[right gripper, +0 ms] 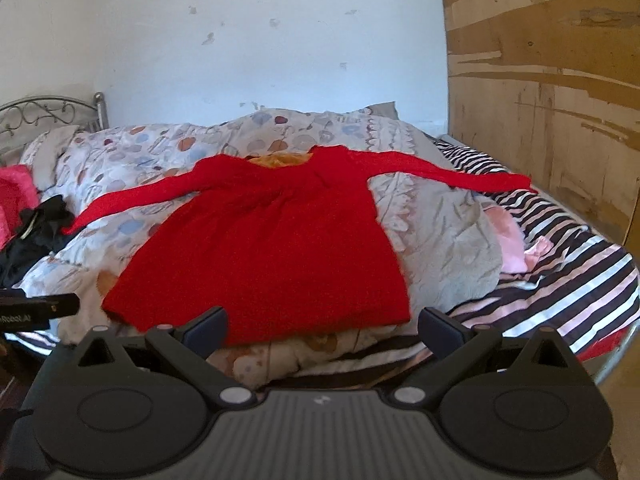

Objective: Fold small clothes
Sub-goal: 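Move the right gripper to a red sweater sleeve cuff and grasp it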

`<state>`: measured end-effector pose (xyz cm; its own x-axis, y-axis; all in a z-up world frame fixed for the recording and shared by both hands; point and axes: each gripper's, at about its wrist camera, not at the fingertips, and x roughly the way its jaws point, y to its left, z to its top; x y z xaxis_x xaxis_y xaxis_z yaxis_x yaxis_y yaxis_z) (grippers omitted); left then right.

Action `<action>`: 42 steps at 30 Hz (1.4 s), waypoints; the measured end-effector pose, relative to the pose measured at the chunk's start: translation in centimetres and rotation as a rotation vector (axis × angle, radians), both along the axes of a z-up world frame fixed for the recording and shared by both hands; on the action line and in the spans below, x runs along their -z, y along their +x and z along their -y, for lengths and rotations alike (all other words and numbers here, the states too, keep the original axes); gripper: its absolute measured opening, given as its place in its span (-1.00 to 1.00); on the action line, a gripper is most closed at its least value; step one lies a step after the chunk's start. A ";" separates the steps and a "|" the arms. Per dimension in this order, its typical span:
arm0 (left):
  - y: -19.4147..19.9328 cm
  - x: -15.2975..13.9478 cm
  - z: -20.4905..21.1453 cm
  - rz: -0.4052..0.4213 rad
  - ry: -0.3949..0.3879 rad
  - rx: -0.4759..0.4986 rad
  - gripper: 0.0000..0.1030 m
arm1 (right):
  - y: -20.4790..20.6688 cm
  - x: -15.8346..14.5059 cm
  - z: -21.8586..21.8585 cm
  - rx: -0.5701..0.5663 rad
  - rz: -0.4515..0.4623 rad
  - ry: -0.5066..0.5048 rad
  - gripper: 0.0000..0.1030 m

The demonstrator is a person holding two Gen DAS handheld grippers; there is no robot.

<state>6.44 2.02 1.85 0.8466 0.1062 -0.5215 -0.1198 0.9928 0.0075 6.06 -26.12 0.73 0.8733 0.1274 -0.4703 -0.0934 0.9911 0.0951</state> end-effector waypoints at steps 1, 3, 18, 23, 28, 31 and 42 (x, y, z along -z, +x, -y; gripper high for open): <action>0.5 -0.3 0.1 0.000 -0.001 0.000 0.99 | 0.5 -0.2 0.2 0.004 0.000 -0.003 1.00; 1.7 -0.9 0.3 0.006 0.002 0.003 0.99 | 1.3 -0.5 0.4 0.005 -0.003 -0.004 1.00; 12.2 -1.3 2.4 -0.043 -0.025 -0.033 0.99 | 12.1 -0.3 4.5 0.043 -0.051 0.019 1.00; 16.2 -0.9 3.6 -0.046 -0.008 -0.014 0.99 | 16.2 0.2 6.6 0.041 -0.021 0.038 1.00; 20.5 -0.4 4.5 -0.030 -0.009 0.013 0.99 | 20.3 1.3 11.2 0.080 0.078 0.103 1.00; 22.6 0.4 4.7 -0.008 -0.026 0.025 0.99 | 23.6 2.0 14.5 0.118 0.095 0.111 1.00; 27.1 4.2 4.8 0.024 -0.085 0.056 0.99 | 36.5 4.6 27.0 0.307 0.019 0.361 1.00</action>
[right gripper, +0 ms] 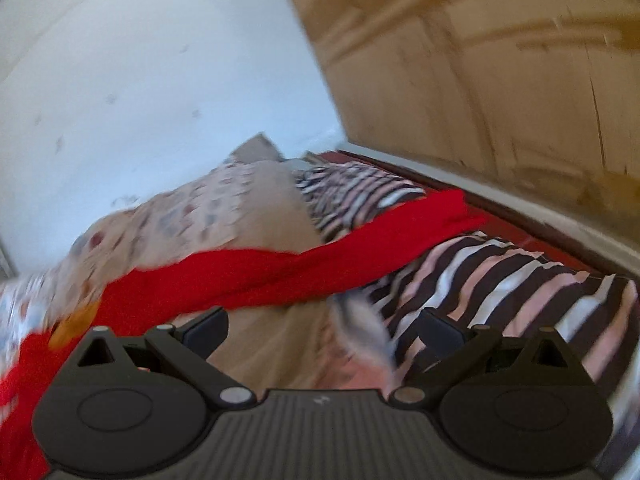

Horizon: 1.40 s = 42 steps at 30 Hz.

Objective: Fold small clothes

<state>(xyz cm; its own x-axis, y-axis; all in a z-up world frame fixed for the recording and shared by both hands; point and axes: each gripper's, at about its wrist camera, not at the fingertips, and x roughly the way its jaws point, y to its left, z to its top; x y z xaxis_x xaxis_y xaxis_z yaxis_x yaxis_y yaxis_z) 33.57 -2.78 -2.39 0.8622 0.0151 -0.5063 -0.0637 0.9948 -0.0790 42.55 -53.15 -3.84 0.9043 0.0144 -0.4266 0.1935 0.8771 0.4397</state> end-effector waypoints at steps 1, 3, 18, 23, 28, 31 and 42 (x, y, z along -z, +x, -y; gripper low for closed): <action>0.1 0.3 0.0 -0.001 -0.002 0.003 0.99 | 1.3 0.2 1.0 0.032 -0.020 0.010 1.00; 0.3 0.8 0.0 -0.006 -0.001 0.009 0.99 | 3.2 0.5 2.3 0.094 -0.039 0.008 1.00; 1.1 0.6 -0.8 -0.016 0.002 -0.003 0.99 | 11.4 4.4 7.9 0.410 -0.112 0.179 -0.13; 0.9 0.1 -1.5 -0.006 -0.014 -0.015 0.99 | 11.2 3.9 8.2 0.412 -0.051 0.166 -0.85; 0.6 -0.3 -2.3 0.014 -0.042 -0.032 0.99 | 10.4 -0.9 5.0 0.330 0.054 -0.032 -0.86; 0.2 -0.6 -2.7 0.022 -0.059 -0.041 0.99 | 10.1 -5.2 1.2 0.234 0.147 -0.171 -0.86; -2.0 -2.2 -5.6 0.071 -0.113 -0.105 0.99 | 8.4 -16.2 -16.9 -0.229 0.445 -0.421 -0.87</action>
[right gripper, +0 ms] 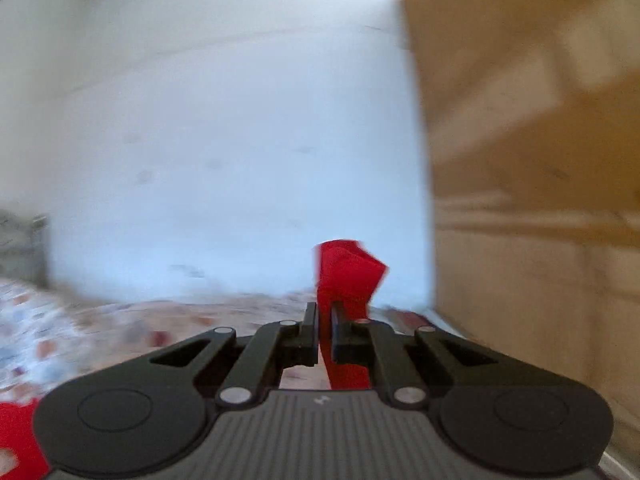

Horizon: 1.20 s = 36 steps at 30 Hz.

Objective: Fold small clothes

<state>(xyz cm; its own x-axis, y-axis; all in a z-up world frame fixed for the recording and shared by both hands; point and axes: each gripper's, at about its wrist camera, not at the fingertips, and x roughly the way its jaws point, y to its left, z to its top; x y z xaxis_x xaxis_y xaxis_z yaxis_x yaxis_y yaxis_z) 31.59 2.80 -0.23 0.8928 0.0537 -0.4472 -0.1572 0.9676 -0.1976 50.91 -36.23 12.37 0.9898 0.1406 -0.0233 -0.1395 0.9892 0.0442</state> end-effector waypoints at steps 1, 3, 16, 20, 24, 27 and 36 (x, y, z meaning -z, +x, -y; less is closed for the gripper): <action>-0.3 -0.2 -0.5 0.004 -0.003 -0.011 0.99 | -0.1 -0.3 -2.0 -0.039 0.008 -0.032 -0.87; -0.7 -0.3 -1.3 0.011 -0.009 -0.032 0.99 | -0.4 -0.3 -5.6 -0.114 0.012 -0.083 -0.87; -2.5 0.1 -7.1 0.007 -0.041 -0.193 0.99 | -8.2 11.4 -26.0 -0.533 -0.172 -0.506 -0.88; -2.4 0.6 -7.7 -0.003 -0.039 -0.209 0.99 | -12.3 14.7 -27.6 -0.586 -0.206 -0.643 -0.84; -1.4 0.6 -7.3 -0.002 -0.034 -0.190 0.99 | -14.2 15.4 -25.4 -0.613 -0.222 -0.650 -0.10; -0.2 0.3 -6.4 0.013 -0.034 -0.151 0.99 | -14.2 14.3 -22.3 -0.554 -0.208 -0.643 0.33; 6.3 1.5 -1.9 -0.008 0.007 -0.036 0.99 | -9.0 14.1 -10.9 -0.120 -0.319 -0.481 0.45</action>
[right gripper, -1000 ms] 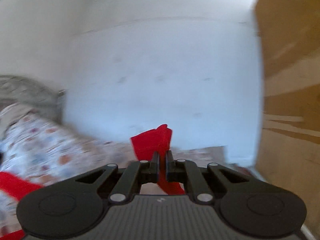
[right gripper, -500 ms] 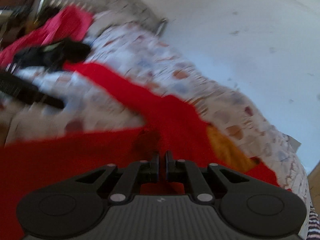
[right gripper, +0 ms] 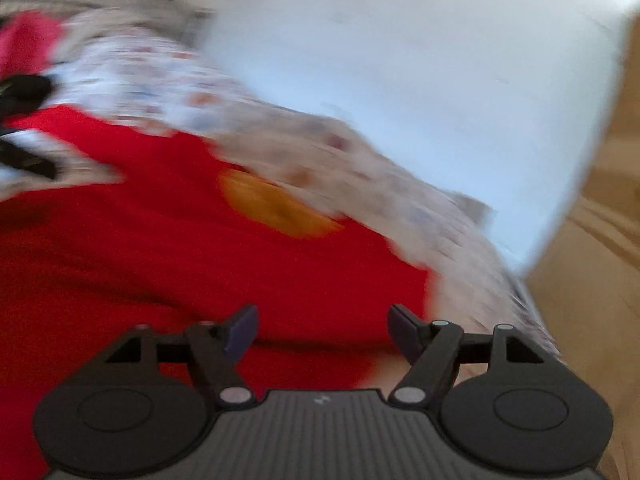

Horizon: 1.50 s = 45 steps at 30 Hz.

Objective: Fold small clothes

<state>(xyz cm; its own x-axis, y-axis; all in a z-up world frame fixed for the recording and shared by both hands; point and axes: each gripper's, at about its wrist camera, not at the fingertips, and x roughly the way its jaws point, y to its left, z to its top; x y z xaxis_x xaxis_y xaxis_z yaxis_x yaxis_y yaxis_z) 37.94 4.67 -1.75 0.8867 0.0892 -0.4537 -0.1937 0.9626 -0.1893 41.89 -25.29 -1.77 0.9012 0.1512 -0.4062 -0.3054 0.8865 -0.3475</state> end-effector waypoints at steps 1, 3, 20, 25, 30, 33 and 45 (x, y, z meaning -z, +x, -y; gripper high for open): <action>0.6 0.4 0.5 -0.016 0.010 0.004 0.99 | 1.0 0.3 1.2 0.054 -0.014 0.015 0.32; 1.4 1.0 1.2 -0.033 0.021 0.009 0.99 | 3.0 0.9 2.8 0.126 -0.046 0.026 0.04; 1.9 3.5 1.2 -0.073 -0.007 0.023 0.99 | 7.6 3.0 6.8 0.189 -0.130 0.228 -0.95; 2.0 3.8 1.2 -0.087 0.002 0.027 0.99 | 8.3 4.5 9.3 0.269 -0.208 0.366 -1.00; 2.1 4.0 1.0 -0.082 -0.011 0.029 0.99 | 7.3 3.5 9.3 0.217 -0.182 0.351 -1.00; 1.6 3.4 0.9 -0.077 -0.021 0.030 0.99 | 6.7 2.9 8.5 0.234 -0.170 0.304 -0.92; -4.0 -0.3 -10.4 -0.067 0.006 -0.158 0.99 | 8.5 0.1 4.1 0.177 -0.089 0.236 0.64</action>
<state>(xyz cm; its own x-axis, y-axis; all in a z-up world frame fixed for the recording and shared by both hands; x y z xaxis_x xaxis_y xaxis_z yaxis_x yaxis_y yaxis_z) 33.90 15.10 -1.48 0.8293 0.2281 -0.5101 -0.3548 0.9202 -0.1652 50.40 -29.39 -1.91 0.8844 0.0948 -0.4570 -0.1592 0.9817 -0.1046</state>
